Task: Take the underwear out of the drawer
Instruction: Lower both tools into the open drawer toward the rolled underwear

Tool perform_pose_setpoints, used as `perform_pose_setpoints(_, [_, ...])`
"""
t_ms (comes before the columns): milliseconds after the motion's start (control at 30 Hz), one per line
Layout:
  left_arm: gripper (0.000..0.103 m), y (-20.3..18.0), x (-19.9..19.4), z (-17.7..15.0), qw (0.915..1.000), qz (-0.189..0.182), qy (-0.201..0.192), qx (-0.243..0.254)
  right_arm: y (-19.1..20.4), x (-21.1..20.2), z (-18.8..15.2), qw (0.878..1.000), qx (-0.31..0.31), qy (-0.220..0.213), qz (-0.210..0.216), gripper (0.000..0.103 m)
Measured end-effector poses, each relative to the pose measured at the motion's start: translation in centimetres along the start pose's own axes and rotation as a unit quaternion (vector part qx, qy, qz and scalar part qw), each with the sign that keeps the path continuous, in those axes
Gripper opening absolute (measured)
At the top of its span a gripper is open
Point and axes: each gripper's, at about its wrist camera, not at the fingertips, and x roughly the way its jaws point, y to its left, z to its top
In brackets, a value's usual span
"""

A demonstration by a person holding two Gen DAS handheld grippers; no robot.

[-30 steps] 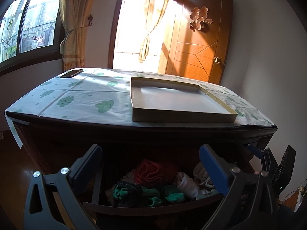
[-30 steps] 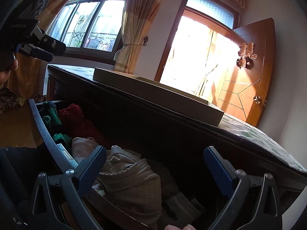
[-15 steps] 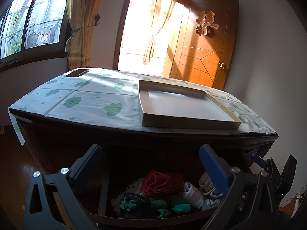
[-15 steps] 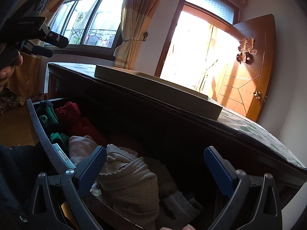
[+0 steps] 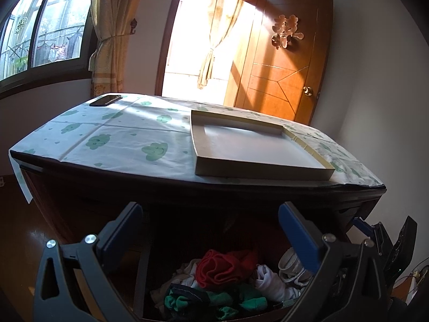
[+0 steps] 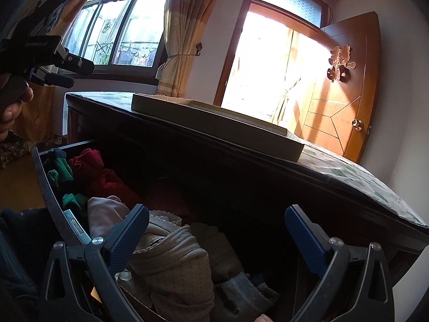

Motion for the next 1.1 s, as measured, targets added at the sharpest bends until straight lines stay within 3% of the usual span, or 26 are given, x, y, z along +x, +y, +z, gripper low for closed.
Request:
perform_pose_setpoints(900, [0.103,-0.9,0.4,-0.1,0.9989,-0.027,0.029,0.023,-0.3,0.1,-0.2,0.994,0.033,0.096,0.046,0.103])
perform_pose_setpoints(1100, [0.103,-1.3,1.8,-0.9,0.9972,-0.034,0.058,0.034,-0.5,0.5,-0.3,0.992,0.039,0.108,0.058,0.103])
